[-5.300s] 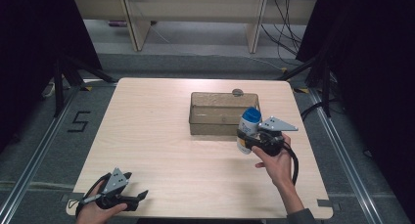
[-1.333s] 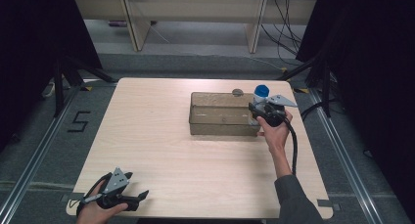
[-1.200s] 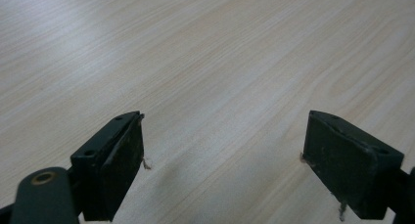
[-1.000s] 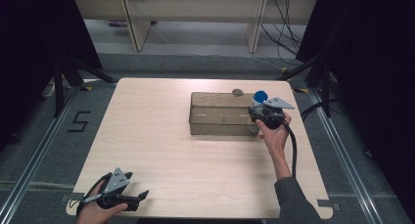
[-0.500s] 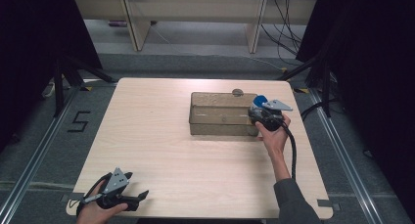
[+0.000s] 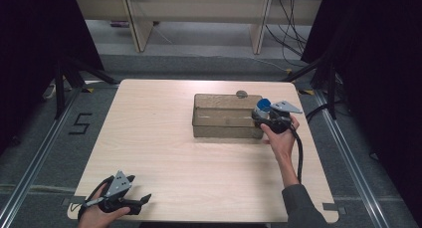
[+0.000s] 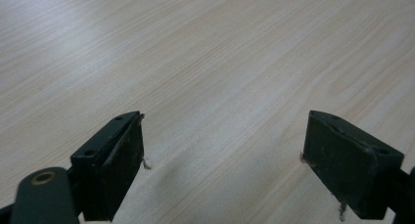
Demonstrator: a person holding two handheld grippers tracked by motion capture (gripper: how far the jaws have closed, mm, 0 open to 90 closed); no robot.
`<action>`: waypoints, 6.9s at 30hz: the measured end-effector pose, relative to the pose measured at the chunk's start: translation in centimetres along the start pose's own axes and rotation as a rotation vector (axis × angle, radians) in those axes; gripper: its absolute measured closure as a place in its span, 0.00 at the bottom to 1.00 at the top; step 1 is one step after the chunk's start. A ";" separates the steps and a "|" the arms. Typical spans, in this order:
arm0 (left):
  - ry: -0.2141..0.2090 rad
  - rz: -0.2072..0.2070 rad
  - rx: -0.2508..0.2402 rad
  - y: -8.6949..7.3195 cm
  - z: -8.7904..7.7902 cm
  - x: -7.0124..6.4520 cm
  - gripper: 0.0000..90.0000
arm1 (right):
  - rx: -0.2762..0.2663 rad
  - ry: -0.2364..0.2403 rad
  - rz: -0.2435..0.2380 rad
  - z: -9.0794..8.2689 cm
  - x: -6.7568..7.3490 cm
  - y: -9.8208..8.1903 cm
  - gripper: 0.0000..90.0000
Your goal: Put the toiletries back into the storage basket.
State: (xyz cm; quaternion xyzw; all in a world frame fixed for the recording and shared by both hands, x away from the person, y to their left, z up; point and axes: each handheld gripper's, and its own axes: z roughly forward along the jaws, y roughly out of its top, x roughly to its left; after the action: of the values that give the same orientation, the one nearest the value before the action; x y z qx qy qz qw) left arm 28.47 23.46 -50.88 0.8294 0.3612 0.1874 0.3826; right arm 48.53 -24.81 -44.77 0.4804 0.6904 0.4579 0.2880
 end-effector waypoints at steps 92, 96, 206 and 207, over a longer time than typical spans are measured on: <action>0.002 -0.001 -0.007 0.1 -0.2 0.0 0.16 | 0.033 0.146 0.034 -13.7 3.5 -6.4 0.22; 0.004 0.000 -0.001 0.1 -0.2 0.0 0.16 | 0.014 0.148 0.007 -13.7 3.5 -6.8 0.22; 0.003 0.001 0.001 0.1 -0.2 -0.1 0.16 | 0.219 0.205 -0.049 -18.6 6.3 -13.2 0.18; 0.004 0.004 0.003 0.1 -0.2 -0.1 0.16 | 0.214 0.204 -0.048 -18.6 6.3 -13.2 0.18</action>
State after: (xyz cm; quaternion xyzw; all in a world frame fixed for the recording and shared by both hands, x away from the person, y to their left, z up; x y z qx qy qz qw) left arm 28.34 23.42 -50.71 0.8304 0.3605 0.1893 0.3803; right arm 25.29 -27.12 -48.81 0.4427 0.7722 0.4211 0.1746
